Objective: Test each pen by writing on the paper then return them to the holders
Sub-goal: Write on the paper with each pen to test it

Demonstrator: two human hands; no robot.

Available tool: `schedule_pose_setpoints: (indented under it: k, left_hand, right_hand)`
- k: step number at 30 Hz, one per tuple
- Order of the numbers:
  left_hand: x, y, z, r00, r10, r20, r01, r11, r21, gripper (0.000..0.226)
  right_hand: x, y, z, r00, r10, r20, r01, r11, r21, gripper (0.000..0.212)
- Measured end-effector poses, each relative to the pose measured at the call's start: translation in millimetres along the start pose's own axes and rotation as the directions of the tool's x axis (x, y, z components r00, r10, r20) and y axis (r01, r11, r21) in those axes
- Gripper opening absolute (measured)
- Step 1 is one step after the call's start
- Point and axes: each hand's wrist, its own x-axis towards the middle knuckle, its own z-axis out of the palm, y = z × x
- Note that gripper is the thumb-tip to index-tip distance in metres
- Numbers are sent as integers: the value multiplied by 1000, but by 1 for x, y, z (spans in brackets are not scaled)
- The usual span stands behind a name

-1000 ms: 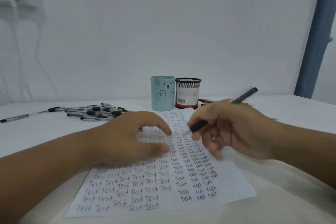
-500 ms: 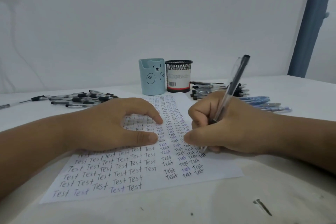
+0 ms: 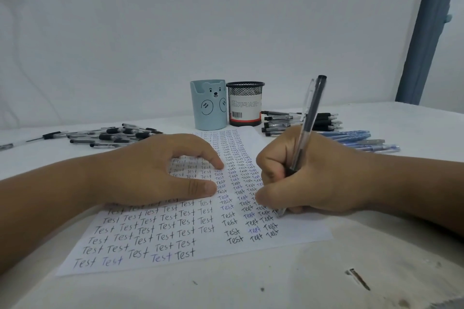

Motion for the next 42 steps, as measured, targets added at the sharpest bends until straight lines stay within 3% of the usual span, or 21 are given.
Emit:
schedule_pose_setpoints:
  k: [12, 17, 27, 33, 38, 42]
  left_hand:
    - [0, -1, 0, 1000, 1, 1, -1, 1000, 5, 60]
    - [0, 1, -1, 1000, -11, 4, 11, 1000, -2, 50]
    - [0, -1, 0, 1000, 13, 8, -13, 1000, 13, 60]
    - [0, -1, 0, 1000, 4, 11, -4, 1000, -9, 48]
    - [1, -3, -1, 1000, 21, 13, -21, 1000, 5, 57]
    - [0, -2, -1, 1000, 14, 11, -14, 1000, -2, 49]
  right_hand:
    - [1, 3, 1, 1000, -21, 11, 21, 999, 45, 46]
    - [1, 4, -1, 1000, -15, 14, 14, 999, 30, 42]
    - [2, 3, -2, 998, -35, 45, 34, 999, 32, 48]
    - [3, 6, -1, 998, -62, 28, 62, 998, 15, 46]
    - [3, 5, 0, 995, -94, 35, 94, 996, 14, 40]
    - [3, 9, -2, 994, -96, 46, 94, 995, 45, 47]
